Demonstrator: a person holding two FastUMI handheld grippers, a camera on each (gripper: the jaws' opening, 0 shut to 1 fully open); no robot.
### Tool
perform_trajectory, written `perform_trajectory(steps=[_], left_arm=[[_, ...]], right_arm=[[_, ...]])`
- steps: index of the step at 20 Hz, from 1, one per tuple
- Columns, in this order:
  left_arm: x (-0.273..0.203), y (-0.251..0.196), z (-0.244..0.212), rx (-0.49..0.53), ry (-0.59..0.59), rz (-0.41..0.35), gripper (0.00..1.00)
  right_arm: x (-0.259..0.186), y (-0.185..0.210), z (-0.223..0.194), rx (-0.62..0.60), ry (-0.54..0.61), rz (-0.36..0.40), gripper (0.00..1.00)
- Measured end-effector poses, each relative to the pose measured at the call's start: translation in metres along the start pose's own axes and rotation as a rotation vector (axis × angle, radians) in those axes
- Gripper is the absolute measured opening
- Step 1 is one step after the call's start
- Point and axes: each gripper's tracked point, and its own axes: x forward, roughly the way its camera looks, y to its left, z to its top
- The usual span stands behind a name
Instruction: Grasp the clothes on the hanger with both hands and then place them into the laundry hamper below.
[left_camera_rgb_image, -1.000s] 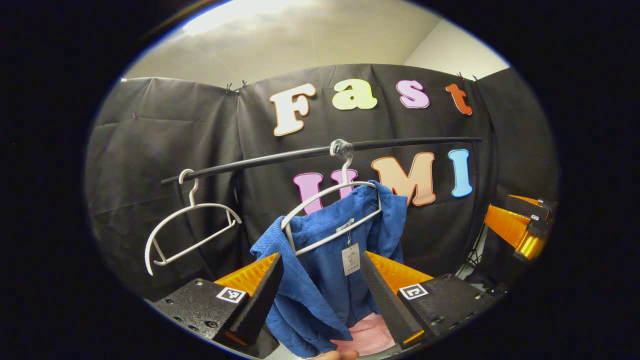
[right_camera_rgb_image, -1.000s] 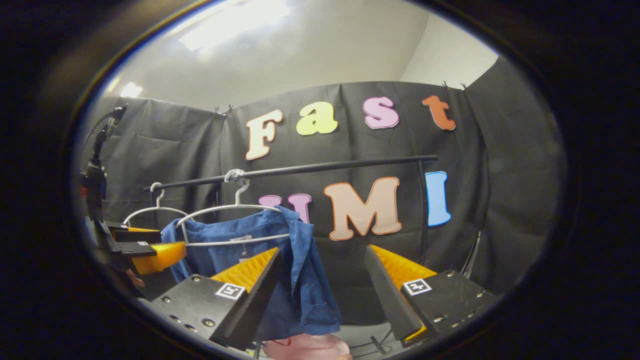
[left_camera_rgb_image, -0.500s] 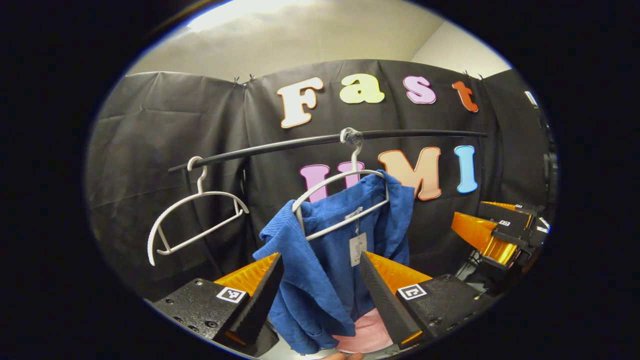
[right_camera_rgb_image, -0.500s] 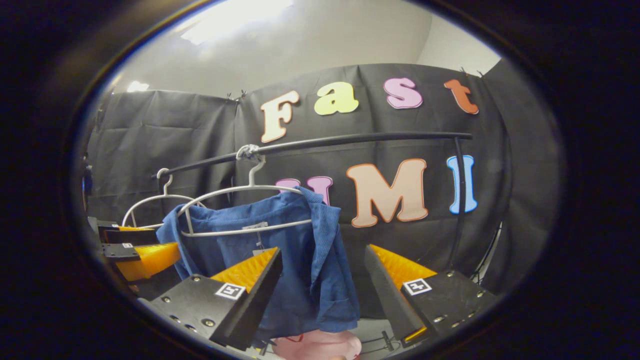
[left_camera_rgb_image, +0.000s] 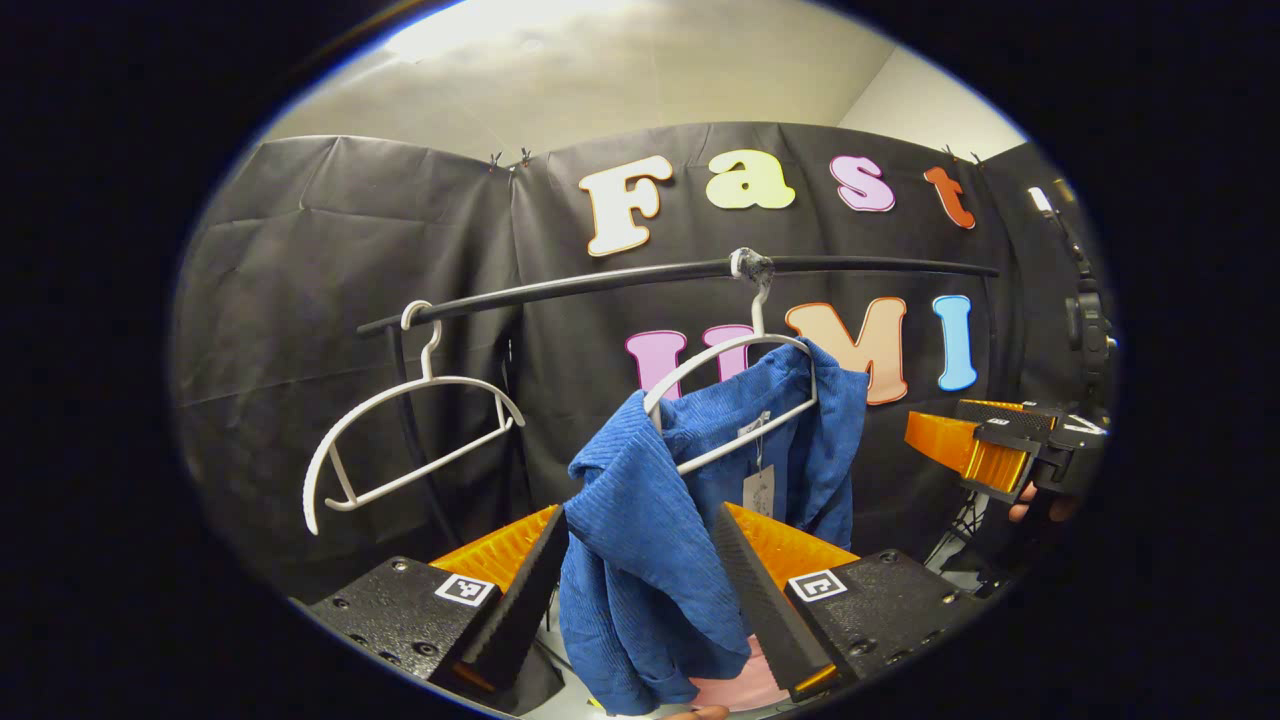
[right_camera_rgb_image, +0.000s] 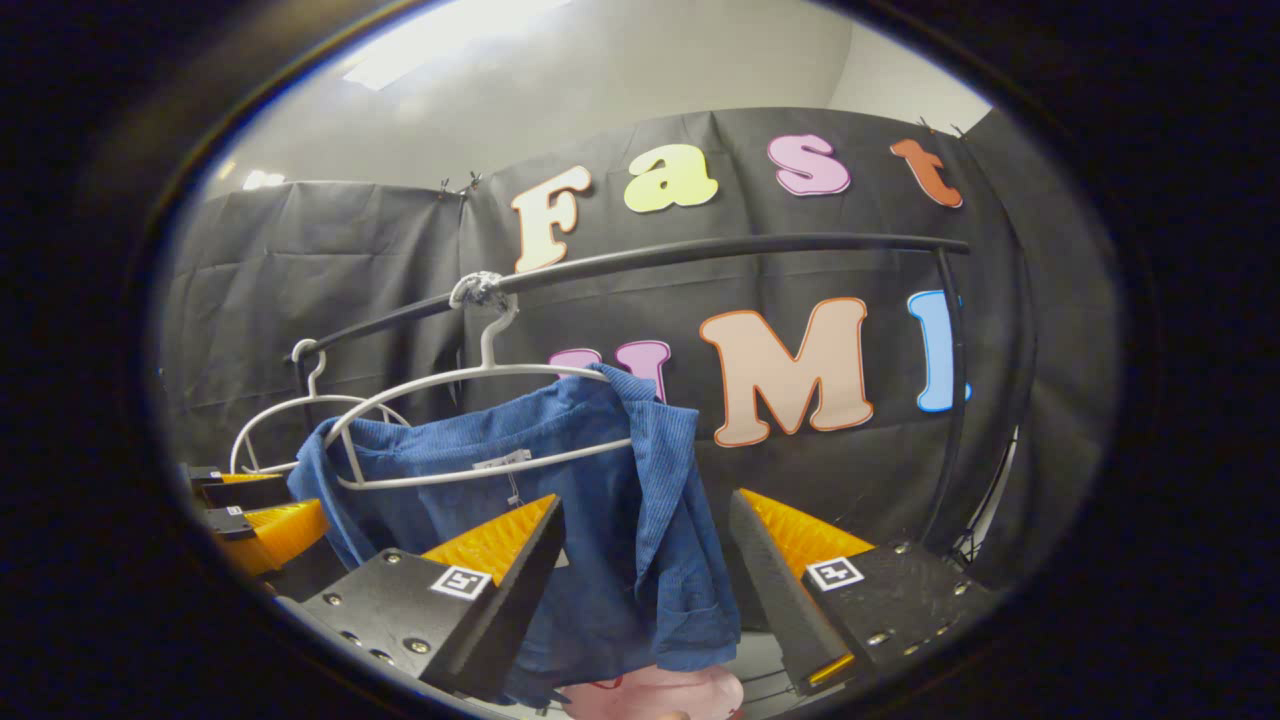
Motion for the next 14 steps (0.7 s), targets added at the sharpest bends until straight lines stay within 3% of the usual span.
perform_trajectory(steps=[9, 12, 14], left_arm=[[0.035, -0.005, -0.018, -0.033, -0.03, -0.053, 0.88], [0.047, 0.004, -0.022, -0.035, -0.016, -0.003, 0.88], [0.048, 0.008, -0.028, -0.029, 0.016, 0.041, 0.8]], right_arm=[[0.008, 0.003, -0.018, -0.051, 0.021, -0.105, 0.99], [0.024, -0.002, -0.014, -0.073, 0.019, -0.078, 0.99], [0.035, -0.009, -0.016, -0.083, 0.034, -0.058, 0.99]])
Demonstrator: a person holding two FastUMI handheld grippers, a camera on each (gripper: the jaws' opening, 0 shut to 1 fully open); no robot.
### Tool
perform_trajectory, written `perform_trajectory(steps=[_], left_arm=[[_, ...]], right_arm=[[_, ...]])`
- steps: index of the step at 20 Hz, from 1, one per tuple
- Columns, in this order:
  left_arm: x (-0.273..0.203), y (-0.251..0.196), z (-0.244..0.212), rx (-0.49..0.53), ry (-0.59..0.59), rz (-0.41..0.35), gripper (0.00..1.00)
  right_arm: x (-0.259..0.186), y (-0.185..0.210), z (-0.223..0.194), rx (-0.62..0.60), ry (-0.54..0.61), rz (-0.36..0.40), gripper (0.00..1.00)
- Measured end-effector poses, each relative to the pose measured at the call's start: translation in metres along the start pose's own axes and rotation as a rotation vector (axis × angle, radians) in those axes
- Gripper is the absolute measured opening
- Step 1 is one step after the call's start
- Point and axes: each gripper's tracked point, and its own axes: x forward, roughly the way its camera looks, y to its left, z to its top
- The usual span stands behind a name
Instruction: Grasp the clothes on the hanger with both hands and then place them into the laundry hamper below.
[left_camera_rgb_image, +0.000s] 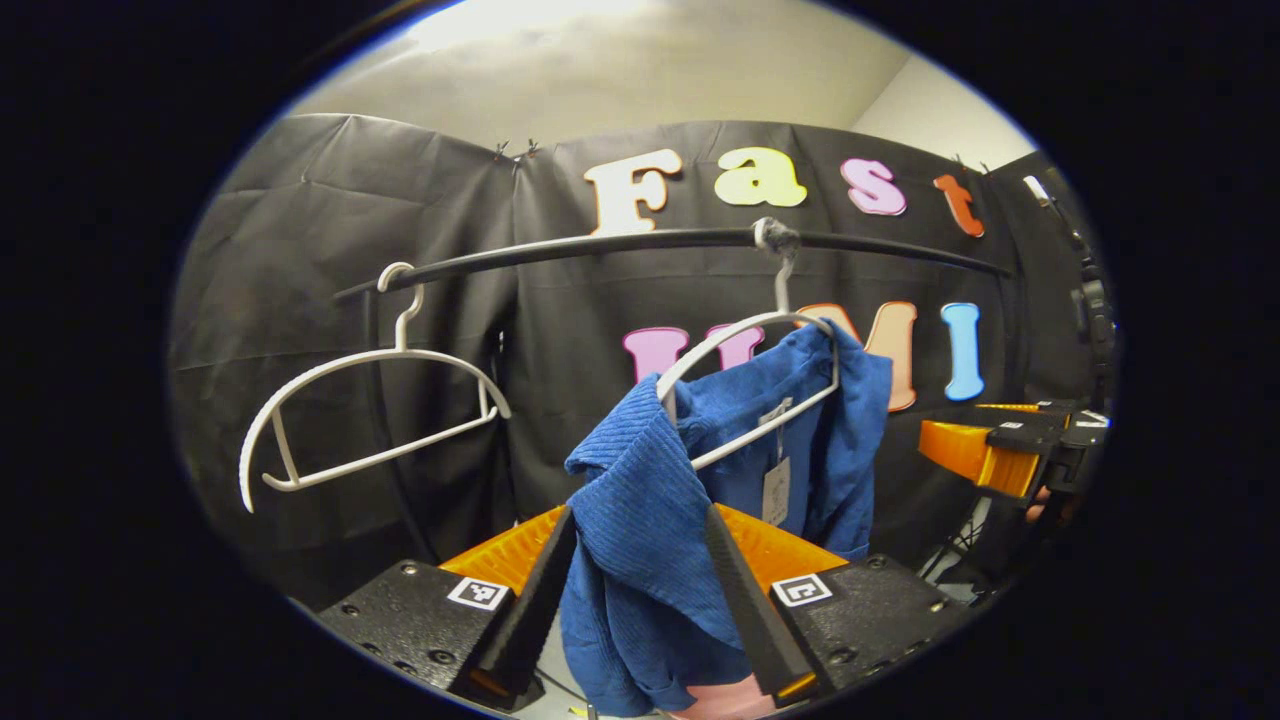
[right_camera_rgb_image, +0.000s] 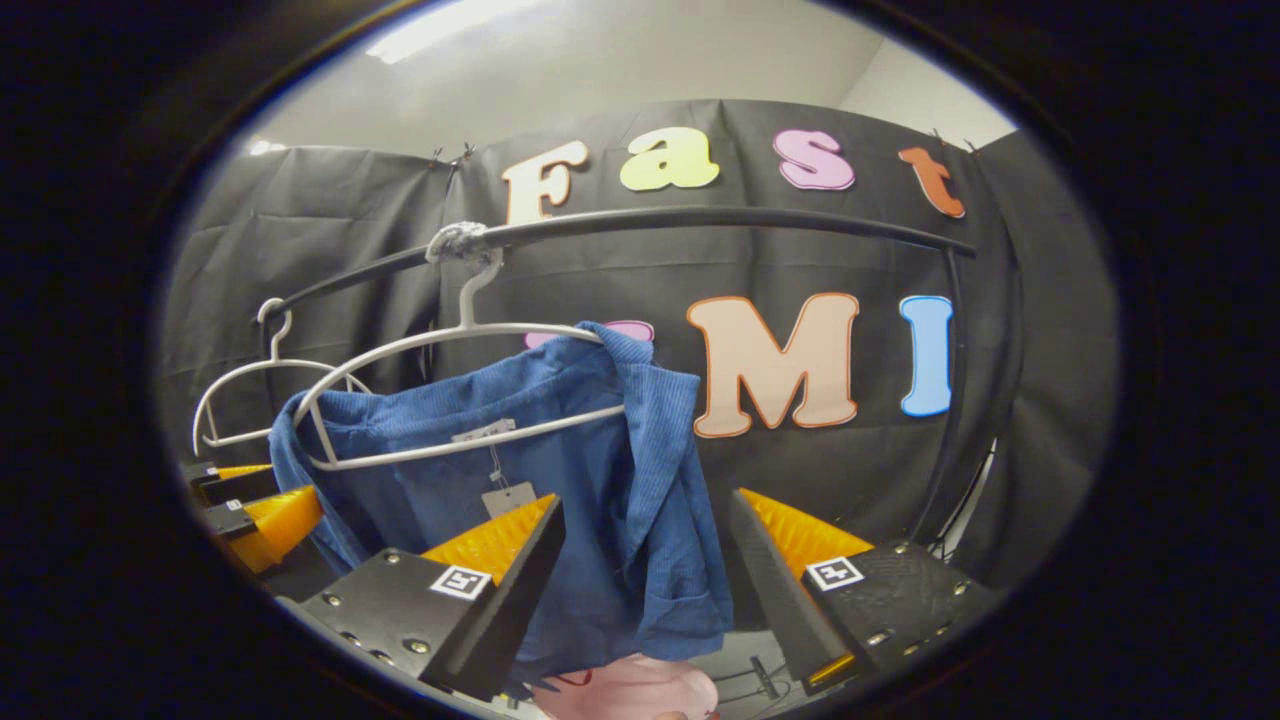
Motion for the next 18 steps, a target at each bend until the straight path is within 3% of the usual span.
perform_trajectory(steps=[3, 4, 7, 9, 11, 15, 18], left_arm=[[0.0, -0.003, -0.003, 0.01, 0.001, 0.022, 0.6], [-0.001, -0.005, -0.004, 0.017, -0.003, 0.023, 0.6], [-0.008, -0.016, 0.003, 0.004, -0.03, -0.001, 0.65], [-0.011, -0.021, 0.008, -0.035, -0.015, -0.004, 0.73], [-0.006, -0.015, 0.008, -0.037, 0.036, 0.048, 0.83], [0.003, -0.005, 0.003, 0.01, 0.096, 0.168, 0.86], [0.01, -0.003, 0.001, 0.028, 0.12, 0.19, 0.87]], right_arm=[[0.017, -0.003, 0.004, -0.01, -0.027, 0.038, 0.99], [0.023, -0.003, 0.002, -0.013, -0.031, 0.054, 0.99], [0.037, 0.005, -0.001, -0.016, -0.041, 0.103, 0.99], [0.044, 0.008, -0.003, -0.027, -0.049, 0.128, 0.99], [0.051, 0.007, -0.001, -0.035, -0.068, 0.144, 0.99], [0.07, 0.006, -0.011, -0.034, -0.063, 0.166, 1.0], [0.078, 0.012, -0.015, -0.013, -0.053, 0.179, 0.99]])
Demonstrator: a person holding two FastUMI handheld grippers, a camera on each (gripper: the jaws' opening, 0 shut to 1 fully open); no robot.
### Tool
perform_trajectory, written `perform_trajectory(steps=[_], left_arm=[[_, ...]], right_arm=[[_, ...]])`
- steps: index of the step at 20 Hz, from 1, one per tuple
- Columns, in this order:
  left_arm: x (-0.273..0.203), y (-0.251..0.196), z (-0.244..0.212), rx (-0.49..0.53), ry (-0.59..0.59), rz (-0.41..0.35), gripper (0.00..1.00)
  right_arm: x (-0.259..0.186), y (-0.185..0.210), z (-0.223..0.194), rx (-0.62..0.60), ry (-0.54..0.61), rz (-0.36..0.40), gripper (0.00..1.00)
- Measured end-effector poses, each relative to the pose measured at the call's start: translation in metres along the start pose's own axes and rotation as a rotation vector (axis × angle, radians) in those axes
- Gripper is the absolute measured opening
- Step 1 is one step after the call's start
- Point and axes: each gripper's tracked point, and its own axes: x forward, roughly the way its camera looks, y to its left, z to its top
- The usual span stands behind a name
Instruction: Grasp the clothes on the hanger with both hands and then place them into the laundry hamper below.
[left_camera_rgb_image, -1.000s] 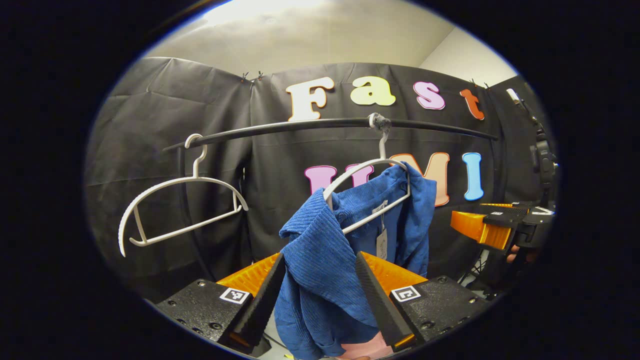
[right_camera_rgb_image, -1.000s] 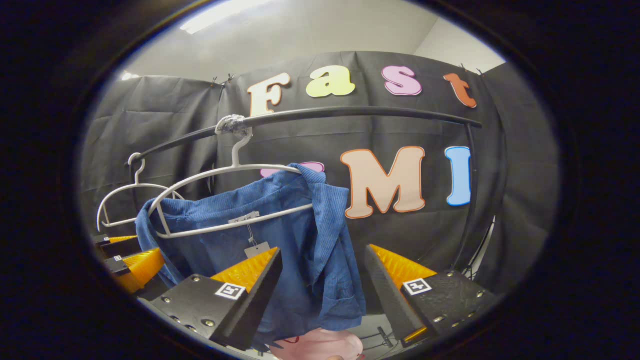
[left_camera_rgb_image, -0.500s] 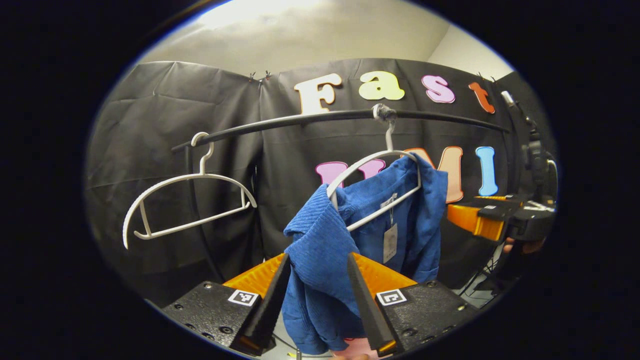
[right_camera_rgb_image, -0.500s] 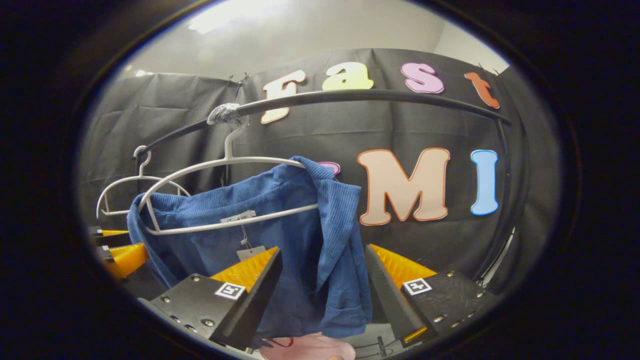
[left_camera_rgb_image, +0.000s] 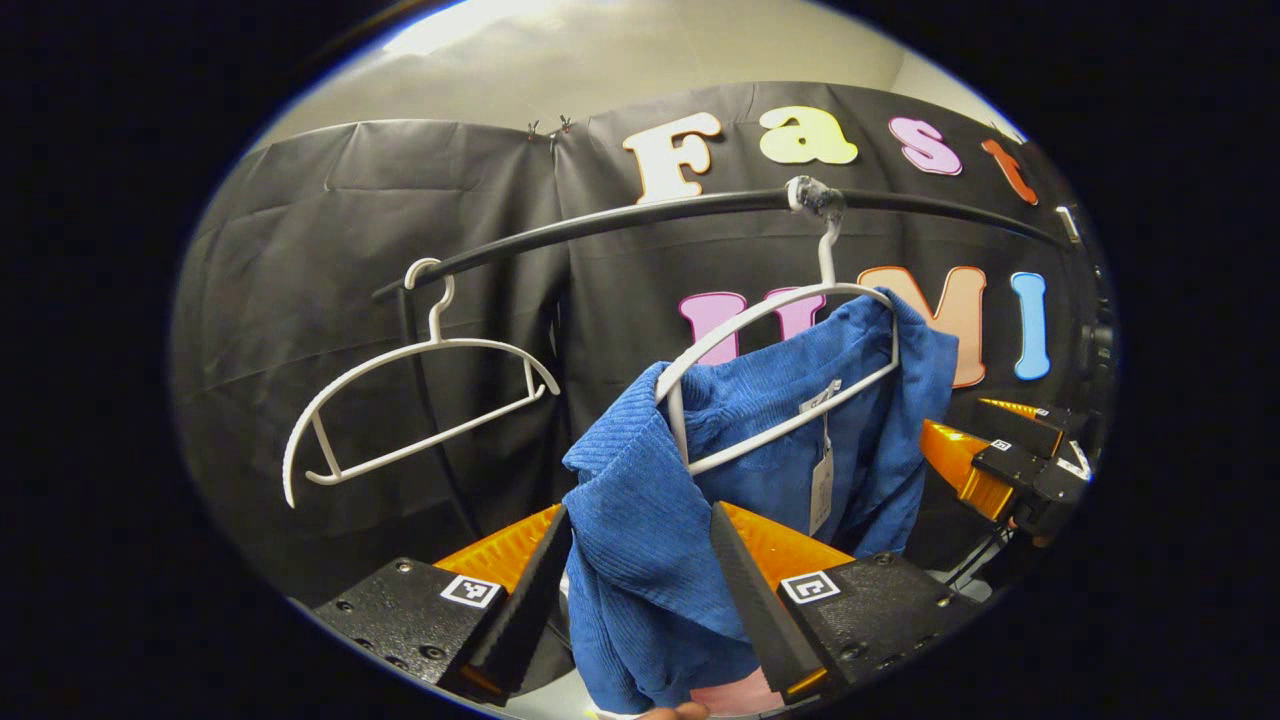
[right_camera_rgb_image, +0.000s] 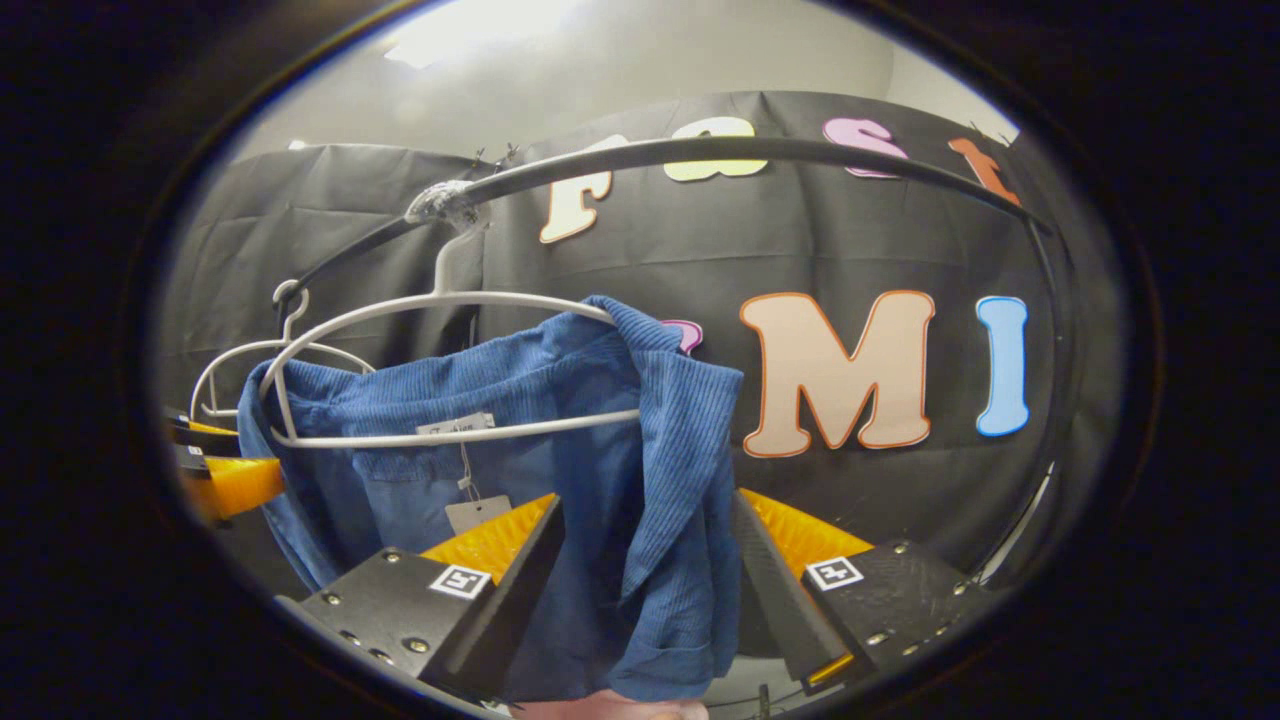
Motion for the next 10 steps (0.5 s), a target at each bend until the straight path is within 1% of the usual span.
perform_trajectory(steps=[2, 4, 7, 8, 10], left_arm=[[0.002, 0.0, -0.003, 0.017, 0.012, 0.005, 0.86], [0.004, 0.002, -0.003, 0.011, 0.018, -0.004, 0.78], [0.002, 0.004, -0.01, -0.009, 0.06, -0.02, 0.63], [0.003, 0.006, -0.009, -0.014, 0.057, -0.023, 0.58], [0.003, 0.007, -0.009, -0.01, 0.058, -0.044, 0.41]], right_arm=[[0.006, 0.002, 0.001, 0.005, -0.004, 0.0, 0.99], [0.017, -0.001, 0.005, 0.002, -0.007, -0.025, 0.99], [0.031, -0.009, 0.01, 0.027, -0.014, -0.072, 0.99], [0.038, -0.013, 0.011, 0.036, -0.016, -0.083, 0.99], [0.053, -0.024, 0.011, 0.041, -0.007, -0.114, 0.99]])
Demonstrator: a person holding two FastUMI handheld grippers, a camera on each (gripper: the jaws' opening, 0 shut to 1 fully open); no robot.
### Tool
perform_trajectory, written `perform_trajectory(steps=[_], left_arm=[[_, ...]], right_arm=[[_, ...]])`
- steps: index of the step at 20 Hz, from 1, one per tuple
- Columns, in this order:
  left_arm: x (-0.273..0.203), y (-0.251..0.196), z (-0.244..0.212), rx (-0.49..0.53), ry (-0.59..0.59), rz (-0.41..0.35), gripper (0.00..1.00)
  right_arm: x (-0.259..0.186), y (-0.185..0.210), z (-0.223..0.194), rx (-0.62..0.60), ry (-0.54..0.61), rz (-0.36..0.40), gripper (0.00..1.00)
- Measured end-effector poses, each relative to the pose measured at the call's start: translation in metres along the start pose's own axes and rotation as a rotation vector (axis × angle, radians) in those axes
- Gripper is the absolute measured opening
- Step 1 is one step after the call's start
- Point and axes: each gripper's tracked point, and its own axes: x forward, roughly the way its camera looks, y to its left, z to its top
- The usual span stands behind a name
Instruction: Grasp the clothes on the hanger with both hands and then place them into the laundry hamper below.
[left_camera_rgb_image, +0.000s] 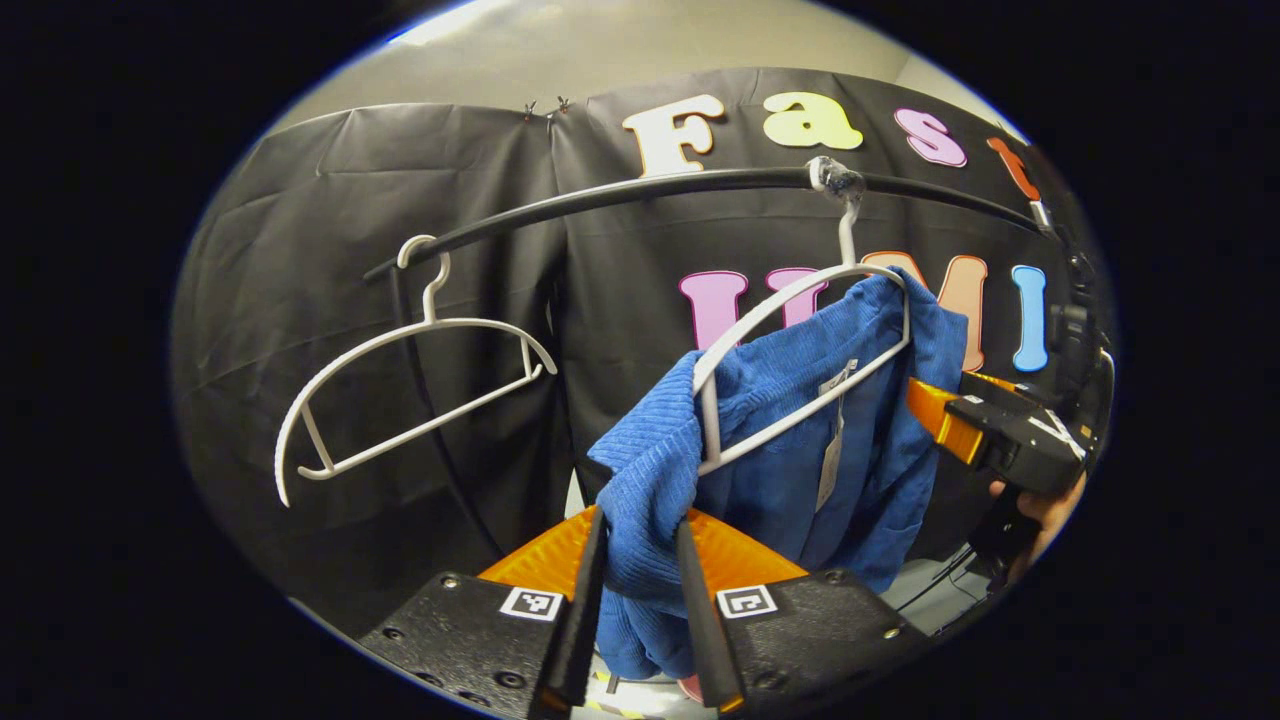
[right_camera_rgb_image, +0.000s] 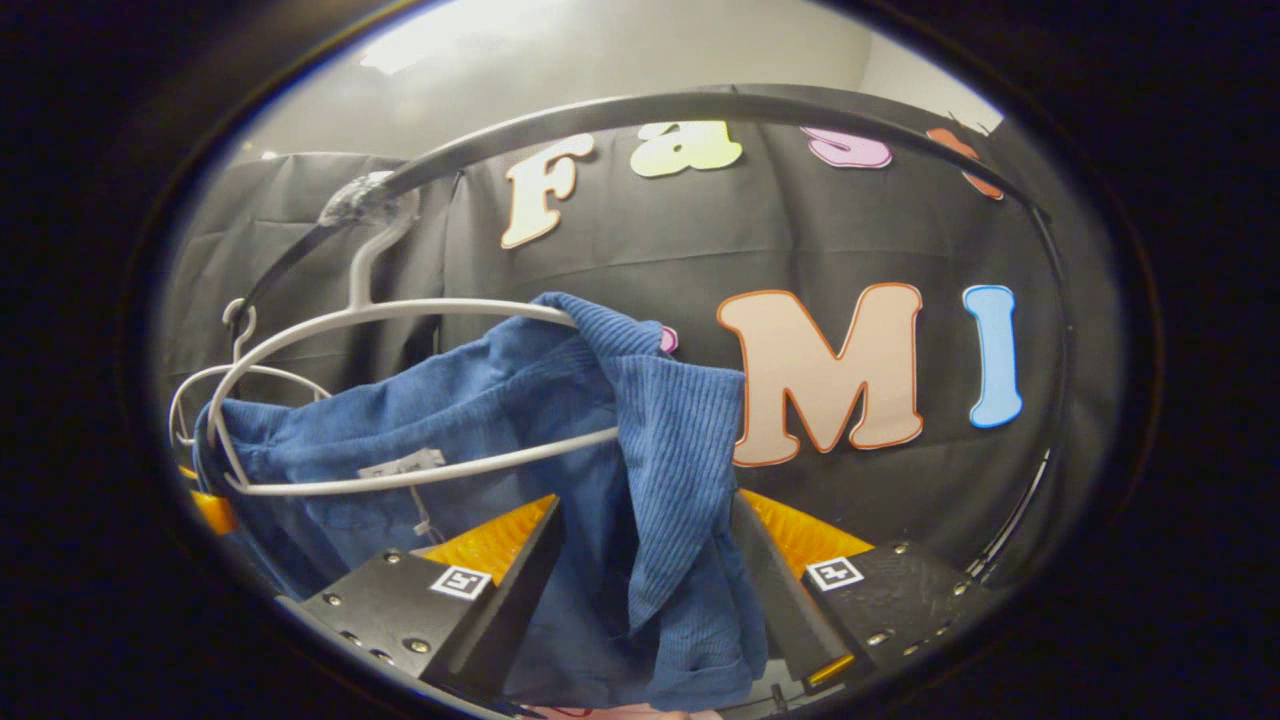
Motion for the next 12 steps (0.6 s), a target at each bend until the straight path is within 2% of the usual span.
perform_trajectory(steps=[1, 2, 3, 6, 7, 8, 10, 12], left_arm=[[0.0, 0.002, 0.0, 0.005, -0.002, -0.005, 0.38], [-0.002, 0.003, 0.002, 0.009, 0.0, -0.01, 0.36], [-0.001, 0.003, 0.001, 0.007, -0.002, -0.029, 0.31], [-0.008, 0.005, 0.0, -0.04, 0.009, -0.078, 0.18], [-0.009, 0.005, 0.002, -0.053, 0.008, -0.086, 0.09], [-0.009, 0.005, 0.004, -0.059, 0.002, -0.096, 0.07], [-0.015, 0.007, 0.008, -0.067, -0.027, -0.11, 0.05], [-0.018, 0.011, 0.011, -0.063, -0.037, -0.109, 0.03]], right_arm=[[0.008, -0.005, -0.003, 0.005, 0.016, -0.013, 0.99], [0.013, -0.006, -0.001, 0.007, 0.016, -0.013, 0.93], [0.016, -0.006, 0.002, 0.003, 0.012, -0.012, 0.94], [0.025, -0.006, 0.012, -0.004, -0.016, -0.017, 0.6], [0.028, -0.003, 0.009, 0.005, -0.003, -0.003, 0.57], [0.028, -0.006, 0.004, 0.018, 0.027, -0.013, 0.54], [0.024, -0.003, 0.006, 0.093, 0.033, -0.011, 0.06], [0.023, -0.006, 0.006, 0.095, 0.028, -0.029, 0.07]])
